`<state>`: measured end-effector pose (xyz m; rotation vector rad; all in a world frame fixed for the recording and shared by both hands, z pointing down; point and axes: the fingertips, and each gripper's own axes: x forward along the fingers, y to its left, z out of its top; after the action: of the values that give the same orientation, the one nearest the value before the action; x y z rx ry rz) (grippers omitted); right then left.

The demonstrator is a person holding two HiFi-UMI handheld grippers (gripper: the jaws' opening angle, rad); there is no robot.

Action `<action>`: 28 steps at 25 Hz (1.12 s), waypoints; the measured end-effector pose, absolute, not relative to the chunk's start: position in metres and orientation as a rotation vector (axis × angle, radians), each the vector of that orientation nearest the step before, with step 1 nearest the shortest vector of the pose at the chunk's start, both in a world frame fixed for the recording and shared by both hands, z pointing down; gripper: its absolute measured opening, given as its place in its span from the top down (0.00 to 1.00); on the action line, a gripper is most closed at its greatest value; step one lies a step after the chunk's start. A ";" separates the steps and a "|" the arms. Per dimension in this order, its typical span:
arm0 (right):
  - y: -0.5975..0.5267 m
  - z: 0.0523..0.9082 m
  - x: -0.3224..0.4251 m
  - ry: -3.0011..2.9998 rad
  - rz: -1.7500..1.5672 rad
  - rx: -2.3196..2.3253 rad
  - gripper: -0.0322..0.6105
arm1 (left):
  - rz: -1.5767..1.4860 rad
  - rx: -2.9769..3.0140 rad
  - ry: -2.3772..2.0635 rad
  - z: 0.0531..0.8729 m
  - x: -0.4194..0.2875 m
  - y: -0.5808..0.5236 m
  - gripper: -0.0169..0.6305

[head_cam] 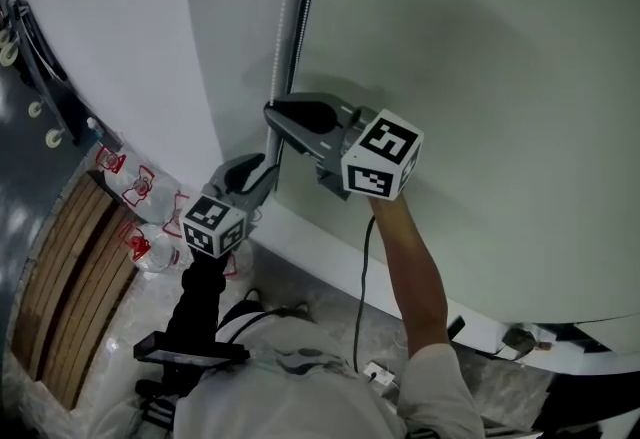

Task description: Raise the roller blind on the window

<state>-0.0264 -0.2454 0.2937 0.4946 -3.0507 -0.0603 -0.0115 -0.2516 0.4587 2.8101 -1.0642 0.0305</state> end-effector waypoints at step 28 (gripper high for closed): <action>-0.259 0.127 -0.010 -3.299 -0.112 0.540 0.72 | -0.214 2.942 -0.441 0.420 0.050 -0.207 0.98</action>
<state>-0.0099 -0.2592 0.1273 0.5399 -3.2992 -0.1117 0.0499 -0.2070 0.4204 2.9422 -0.4410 -0.2140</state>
